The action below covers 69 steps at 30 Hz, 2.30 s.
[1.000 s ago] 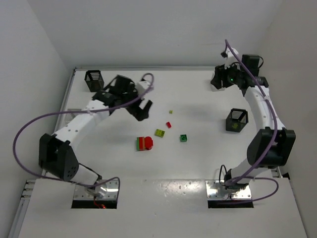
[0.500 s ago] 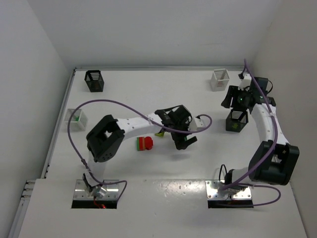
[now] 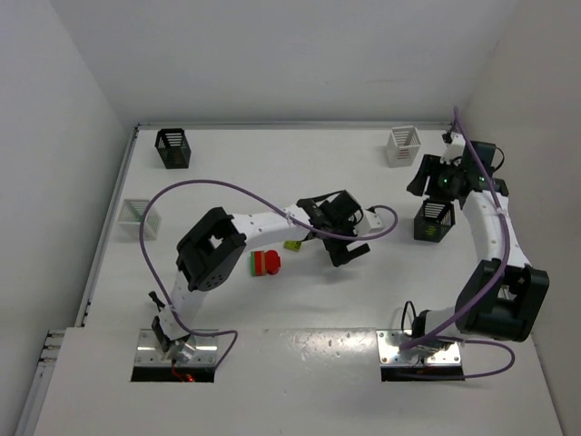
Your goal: Sort the legos into containers by color
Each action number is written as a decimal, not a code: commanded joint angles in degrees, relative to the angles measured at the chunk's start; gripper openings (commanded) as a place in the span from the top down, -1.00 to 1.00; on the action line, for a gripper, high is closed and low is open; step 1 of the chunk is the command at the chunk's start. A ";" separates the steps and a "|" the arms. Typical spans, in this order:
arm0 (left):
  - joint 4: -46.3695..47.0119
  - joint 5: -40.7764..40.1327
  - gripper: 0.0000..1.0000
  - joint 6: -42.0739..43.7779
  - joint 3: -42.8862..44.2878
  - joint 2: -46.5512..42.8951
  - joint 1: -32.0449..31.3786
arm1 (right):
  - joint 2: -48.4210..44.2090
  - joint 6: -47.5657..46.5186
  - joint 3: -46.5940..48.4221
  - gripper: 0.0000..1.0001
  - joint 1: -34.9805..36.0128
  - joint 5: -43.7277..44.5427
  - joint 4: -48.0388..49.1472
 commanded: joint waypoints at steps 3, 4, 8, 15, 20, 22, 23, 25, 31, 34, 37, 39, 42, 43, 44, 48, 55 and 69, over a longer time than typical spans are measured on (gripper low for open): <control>0.91 0.22 -0.89 0.92 1.83 1.35 0.13 | -1.67 -0.32 -0.34 -0.19 -0.44 -0.99 1.23; 0.91 0.23 -0.84 0.92 1.83 1.35 0.13 | -1.67 -0.32 -0.34 -0.19 -0.96 -0.99 1.23; 0.91 0.23 -0.50 1.45 0.51 1.35 0.13 | -1.15 -0.84 -0.34 -0.19 -1.49 -1.52 1.23; 0.91 0.23 -0.20 3.21 -1.25 1.35 0.13 | -0.62 -1.37 0.19 -0.19 -2.02 -2.05 1.23; 0.29 0.84 -0.25 3.73 -1.25 3.10 0.13 | -0.09 -1.90 0.19 -0.19 -2.02 -2.57 0.70; -0.23 0.84 -0.19 3.73 -1.25 3.10 0.13 | -0.09 -1.90 0.71 -0.19 -2.02 -2.57 0.18; -0.23 0.84 -0.15 3.73 -1.25 3.10 0.13 | -0.09 -1.90 0.71 -0.19 -2.54 -2.57 0.18; -0.23 1.45 0.00 4.34 -1.25 3.63 0.13 | -0.09 -1.90 0.71 -0.19 -2.55 -2.57 0.18; -0.23 1.46 0.23 4.35 -1.25 3.63 0.13 | -0.09 -2.43 0.71 -0.19 -2.55 -2.57 0.18; -0.23 0.94 0.28 4.35 -1.77 3.63 0.13 | -0.09 -2.43 0.71 -0.19 -2.55 -2.57 0.18; -1.46 -0.12 0.28 3.83 -1.77 0.74 1.45 | -0.09 -2.43 1.24 -0.19 -2.55 -4.23 -0.35; -1.99 -0.12 0.31 1.98 -2.29 -3.89 3.64 | -0.09 -2.95 1.76 -0.19 -2.55 -5.99 -0.96; -1.99 1.11 0.31 -3.79 -2.91 -10.14 9.87 | -0.09 -4.36 1.77 -0.19 -1.14 -7.31 -1.58; -2.60 1.11 0.31 -5.13 -3.44 -15.04 11.72 | -0.61 -4.36 0.64 -0.19 -1.14 -10.02 -0.89; -2.61 1.11 0.31 -6.01 -5.18 -17.87 15.39 | -0.62 -4.36 0.02 -0.19 -0.62 -11.18 -0.88; -4.97 -4.25 0.31 -6.64 -8.80 -30.80 26.12 | 1.22 -5.68 -0.08 -0.21 3.86 -14.00 -0.87; -16.75 1.71 0.31 -4.45 -12.93 -45.84 52.40 | 7.02 -6.47 5.19 -0.34 19.48 -11.81 1.23; -26.60 17.45 0.31 7.16 -12.77 -37.52 90.83 | 18.10 -11.30 16.27 -0.36 38.58 -3.63 -1.93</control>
